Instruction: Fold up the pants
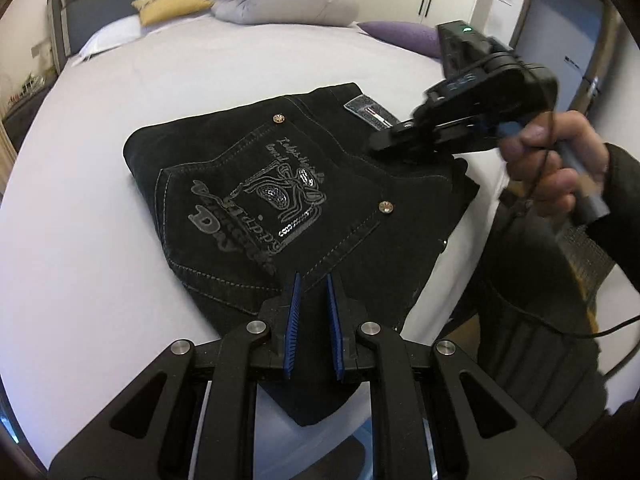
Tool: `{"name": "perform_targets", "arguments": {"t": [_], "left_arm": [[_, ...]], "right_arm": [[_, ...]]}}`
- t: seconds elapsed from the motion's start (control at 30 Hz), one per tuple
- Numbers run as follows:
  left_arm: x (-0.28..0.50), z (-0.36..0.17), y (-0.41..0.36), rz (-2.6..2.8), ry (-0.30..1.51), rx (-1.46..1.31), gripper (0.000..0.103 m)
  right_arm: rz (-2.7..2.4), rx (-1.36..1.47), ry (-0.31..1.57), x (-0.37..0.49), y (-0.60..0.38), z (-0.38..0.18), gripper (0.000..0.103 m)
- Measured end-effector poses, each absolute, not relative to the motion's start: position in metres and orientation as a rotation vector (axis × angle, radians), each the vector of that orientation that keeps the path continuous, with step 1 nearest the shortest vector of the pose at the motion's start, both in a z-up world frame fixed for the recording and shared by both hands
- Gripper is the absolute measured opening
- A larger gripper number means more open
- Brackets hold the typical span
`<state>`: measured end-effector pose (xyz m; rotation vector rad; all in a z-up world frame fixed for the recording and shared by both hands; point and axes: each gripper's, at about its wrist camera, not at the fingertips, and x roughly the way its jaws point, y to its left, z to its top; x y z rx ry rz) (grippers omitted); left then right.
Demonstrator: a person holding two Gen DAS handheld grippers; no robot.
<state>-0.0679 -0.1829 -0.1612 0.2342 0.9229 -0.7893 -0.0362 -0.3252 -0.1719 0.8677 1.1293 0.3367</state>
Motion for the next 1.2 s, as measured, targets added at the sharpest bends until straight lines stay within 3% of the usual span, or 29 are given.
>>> {"name": "perform_targets", "arguments": {"t": [0.27, 0.33, 0.4, 0.47, 0.5, 0.53, 0.57, 0.6, 0.63, 0.73, 0.8, 1.03, 1.1, 1.17, 1.2], "left_arm": [[-0.057, -0.182, -0.188, -0.822, 0.897, 0.254, 0.012], [-0.053, -0.170, -0.183, -0.814, 0.934, 0.217, 0.013], [-0.050, -0.153, -0.172, -0.806, 0.943, 0.163, 0.013], [-0.048, -0.132, -0.151, -0.778, 0.895, 0.091, 0.015], [-0.044, -0.126, -0.140, -0.765, 0.874, 0.058, 0.017], [-0.039, -0.125, -0.131, -0.748, 0.867, 0.019, 0.032], [-0.032, -0.127, -0.124, -0.727, 0.875, -0.016, 0.070], [-0.022, -0.132, -0.117, -0.693, 0.890, -0.055, 0.085], [-0.011, -0.139, -0.111, -0.659, 0.901, -0.105, 0.089], [0.020, -0.161, -0.099, -0.656, 1.005, -0.253, 0.089], [0.037, -0.176, -0.095, -0.644, 1.070, -0.335, 0.089], [0.072, -0.207, -0.109, -0.694, 1.243, -0.433, 0.088], [0.072, -0.206, -0.109, -0.715, 1.266, -0.440, 0.077], [0.075, -0.208, -0.110, -0.699, 1.296, -0.436, 0.053], [0.075, -0.207, -0.111, -0.692, 1.303, -0.427, 0.048]], "right_arm": [[0.341, 0.920, 1.065, -0.064, -0.336, -0.191, 0.000], [0.342, 0.900, 1.044, -0.066, -0.339, -0.175, 0.020], [0.360, 0.912, 0.959, -0.070, -0.348, -0.151, 0.070], [0.336, 0.925, 0.839, -0.079, -0.369, -0.131, 0.082], [0.315, 0.924, 0.816, -0.079, -0.377, -0.127, 0.082], [0.300, 0.935, 0.811, -0.077, -0.388, -0.127, 0.082], [0.284, 0.959, 0.826, -0.072, -0.397, -0.131, 0.082], [0.272, 0.981, 0.846, -0.067, -0.403, -0.136, 0.080], [0.276, 1.001, 0.879, -0.059, -0.408, -0.144, 0.078], [0.277, 1.019, 0.984, -0.041, -0.408, -0.167, 0.069], [0.291, 1.016, 1.040, -0.031, -0.407, -0.179, 0.055], [0.349, 0.980, 1.146, -0.005, -0.389, -0.190, 0.050], [0.341, 0.964, 1.171, 0.002, -0.383, -0.193, 0.046], [0.334, 0.943, 1.188, 0.008, -0.374, -0.192, 0.041], [0.324, 0.916, 1.195, 0.010, -0.369, -0.191, 0.037]]}}
